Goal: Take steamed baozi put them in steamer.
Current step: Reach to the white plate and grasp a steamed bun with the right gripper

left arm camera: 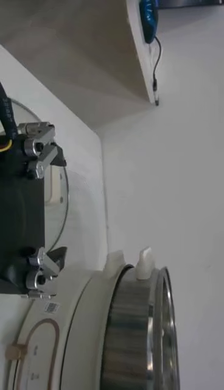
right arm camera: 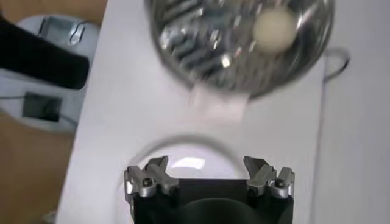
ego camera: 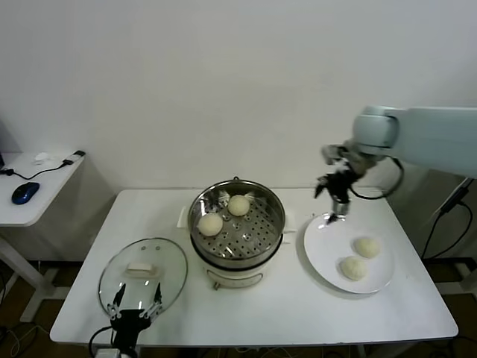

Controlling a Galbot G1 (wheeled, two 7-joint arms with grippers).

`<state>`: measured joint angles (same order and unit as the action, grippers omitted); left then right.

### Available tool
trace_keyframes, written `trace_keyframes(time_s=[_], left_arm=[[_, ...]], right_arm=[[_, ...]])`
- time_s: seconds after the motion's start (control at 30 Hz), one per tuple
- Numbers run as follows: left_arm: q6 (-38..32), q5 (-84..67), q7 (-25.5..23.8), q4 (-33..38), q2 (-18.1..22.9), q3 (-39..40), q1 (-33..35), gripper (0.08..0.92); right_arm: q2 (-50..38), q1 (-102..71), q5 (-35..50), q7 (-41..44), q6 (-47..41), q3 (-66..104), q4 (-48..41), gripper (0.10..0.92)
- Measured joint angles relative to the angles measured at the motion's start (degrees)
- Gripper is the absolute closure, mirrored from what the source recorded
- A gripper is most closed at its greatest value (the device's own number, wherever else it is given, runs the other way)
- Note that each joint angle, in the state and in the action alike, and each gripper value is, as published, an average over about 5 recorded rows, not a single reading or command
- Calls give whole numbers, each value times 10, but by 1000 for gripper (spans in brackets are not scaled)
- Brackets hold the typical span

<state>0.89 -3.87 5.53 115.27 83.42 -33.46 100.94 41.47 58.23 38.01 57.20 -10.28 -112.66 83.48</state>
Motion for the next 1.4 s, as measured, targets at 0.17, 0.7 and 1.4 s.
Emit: trace_keyframes(time_s=[0.17, 0.7, 1.4], left_arm=[[-3, 3, 1, 1, 3, 0, 4, 177], [-3, 12, 2, -2, 16, -6, 8, 177], [0, 11, 3, -12, 15, -6, -2, 177]], right_arm=[[-59, -61, -60, -9, -6, 26, -1, 203], [-85, -305, -152, -53, -34, 209, -82, 203], [-45, -387, -163, -57, -40, 274, -129, 326]])
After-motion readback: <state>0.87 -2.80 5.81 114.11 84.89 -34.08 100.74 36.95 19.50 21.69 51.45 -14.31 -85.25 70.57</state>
